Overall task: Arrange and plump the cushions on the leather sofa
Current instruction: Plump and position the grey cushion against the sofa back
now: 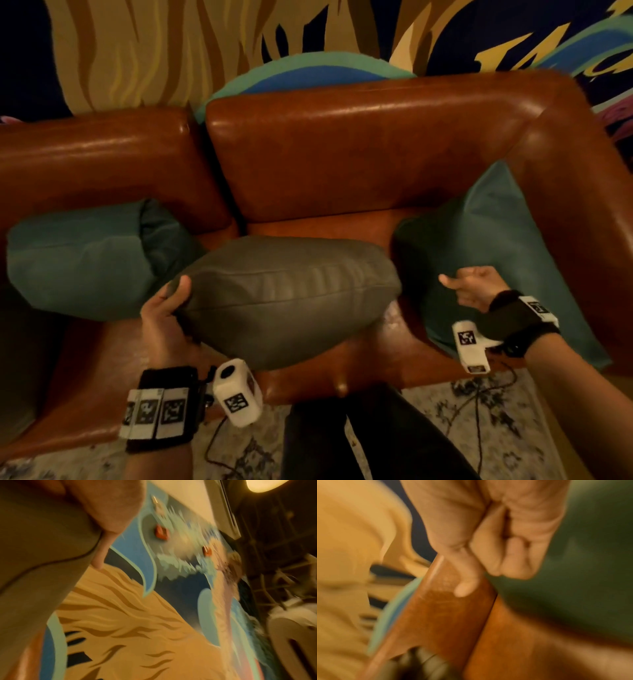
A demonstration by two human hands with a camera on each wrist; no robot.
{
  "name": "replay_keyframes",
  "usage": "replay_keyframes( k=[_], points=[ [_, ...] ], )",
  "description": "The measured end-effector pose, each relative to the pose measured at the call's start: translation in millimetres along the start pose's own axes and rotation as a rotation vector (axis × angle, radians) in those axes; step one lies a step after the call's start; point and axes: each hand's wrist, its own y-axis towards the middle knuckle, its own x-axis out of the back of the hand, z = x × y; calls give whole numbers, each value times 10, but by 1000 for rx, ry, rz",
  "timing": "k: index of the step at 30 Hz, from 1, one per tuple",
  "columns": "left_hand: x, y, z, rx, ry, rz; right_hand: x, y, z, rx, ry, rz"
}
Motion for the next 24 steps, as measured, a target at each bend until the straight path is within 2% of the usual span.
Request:
replay_keyframes(
  k=[2, 4, 7, 10, 13, 15, 17, 19, 22, 24],
  points=[
    [27, 92, 78, 21, 87, 38, -60, -8, -10, 19, -88, 71],
    [49, 140, 165, 56, 153, 65, -343, -44, -31, 56, -251, 151],
    [110, 155, 186, 72, 214, 102, -721, 42, -33, 146, -292, 128],
    [168, 90, 187, 86, 233, 79, -994, 141, 37, 211, -337, 94],
    [139, 35, 183, 105, 196, 71, -1237, 185, 78, 153, -401, 37],
    [88, 5, 196, 112, 193, 76, -1314, 204, 99, 39, -481, -11],
    [35, -31, 199, 115, 203, 82, -1300, 220, 129, -40, -528, 26],
    [4, -53, 194, 81, 217, 70, -1243, 226, 188, -41, -466, 45],
    [76, -23, 149, 16, 213, 5, -1108, 138, 305, -40, -247, 40],
    [136, 2, 85, 10, 212, -36, -1010, 56, 396, -95, -107, 70]
  ],
)
